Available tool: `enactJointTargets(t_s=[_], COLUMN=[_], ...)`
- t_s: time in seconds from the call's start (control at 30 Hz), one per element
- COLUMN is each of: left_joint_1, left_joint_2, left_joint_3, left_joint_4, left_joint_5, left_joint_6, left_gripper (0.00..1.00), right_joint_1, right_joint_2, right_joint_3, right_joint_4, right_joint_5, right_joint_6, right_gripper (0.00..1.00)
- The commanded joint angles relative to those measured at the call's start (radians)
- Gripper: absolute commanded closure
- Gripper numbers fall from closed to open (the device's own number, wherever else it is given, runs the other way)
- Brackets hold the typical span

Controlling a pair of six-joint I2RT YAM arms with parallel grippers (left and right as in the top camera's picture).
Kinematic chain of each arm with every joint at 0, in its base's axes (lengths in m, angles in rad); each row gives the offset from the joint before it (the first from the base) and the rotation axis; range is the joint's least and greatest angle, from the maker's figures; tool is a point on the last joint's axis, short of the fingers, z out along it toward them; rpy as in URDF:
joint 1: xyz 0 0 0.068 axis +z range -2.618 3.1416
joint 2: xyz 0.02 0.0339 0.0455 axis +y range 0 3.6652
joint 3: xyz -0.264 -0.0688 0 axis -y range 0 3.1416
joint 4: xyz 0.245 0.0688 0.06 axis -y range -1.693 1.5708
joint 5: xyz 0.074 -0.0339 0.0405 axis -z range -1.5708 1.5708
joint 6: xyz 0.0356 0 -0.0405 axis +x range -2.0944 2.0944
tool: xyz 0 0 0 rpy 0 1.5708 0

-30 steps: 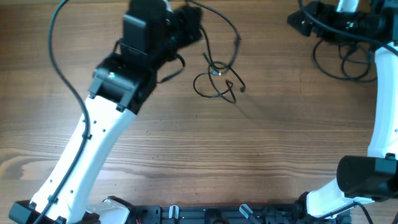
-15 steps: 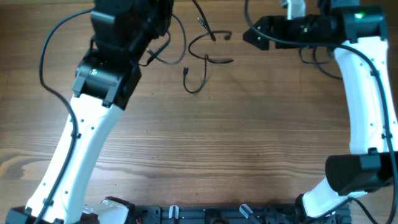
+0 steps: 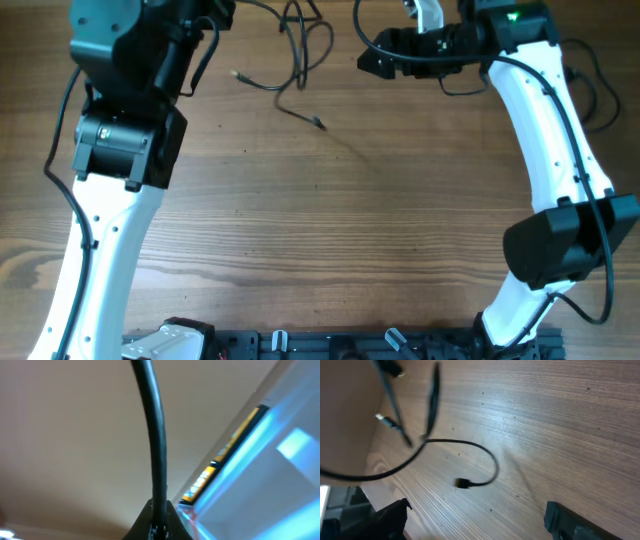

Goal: Untangle cables

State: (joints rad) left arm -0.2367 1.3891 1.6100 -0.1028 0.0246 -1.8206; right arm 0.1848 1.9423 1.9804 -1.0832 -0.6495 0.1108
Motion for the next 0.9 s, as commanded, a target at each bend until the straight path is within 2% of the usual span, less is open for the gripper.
enactJointTargets(t_s=[0.0, 0.1, 0.2, 0.27, 0.37, 0.5, 0.6, 0.87], left_joint_1=[-0.023, -0.056, -0.064, -0.056, -0.053, -0.035, -0.033, -0.034], left_joint_2=[-0.032, -0.031, -0.013, 0.007, 0.014, 0.014, 0.014, 0.027], left_joint_3=[0.005, 0.005, 0.005, 0.004, 0.004, 0.004, 0.004, 0.004], left_joint_4=[-0.027, -0.278, -0.586, -0.682, -0.681, -0.676, -0.705, -0.811], left_joint_5=[0.032, -0.008, -0.082, -0.021, 0.023, 0.019, 0.019, 0.019], left_joint_6=[-0.039, 0.064, 0.051, -0.001, 0.002, 0.003, 0.011, 0.027], left_gripper=[0.96, 0.96, 0.96, 0.96, 0.96, 0.96, 0.96, 0.96], right_joint_1=[0.003, 0.003, 0.004, 0.011, 0.026, 0.05, 0.067, 0.161], right_joint_2=[0.007, 0.007, 0.007, 0.007, 0.007, 0.006, 0.006, 0.003], right_joint_3=[0.007, 0.007, 0.007, 0.007, 0.007, 0.007, 0.008, 0.008], right_joint_4=[0.028, 0.027, 0.023, 0.025, 0.028, 0.031, 0.042, 0.131], right_joint_5=[0.005, 0.031, 0.05, 0.044, -0.043, -0.296, -0.441, -0.494], right_joint_6=[0.146, 0.203, 0.204, 0.187, 0.053, -0.315, -0.475, -0.522], right_gripper=[0.12, 0.13, 0.14, 0.13, 0.13, 0.13, 0.13, 0.14])
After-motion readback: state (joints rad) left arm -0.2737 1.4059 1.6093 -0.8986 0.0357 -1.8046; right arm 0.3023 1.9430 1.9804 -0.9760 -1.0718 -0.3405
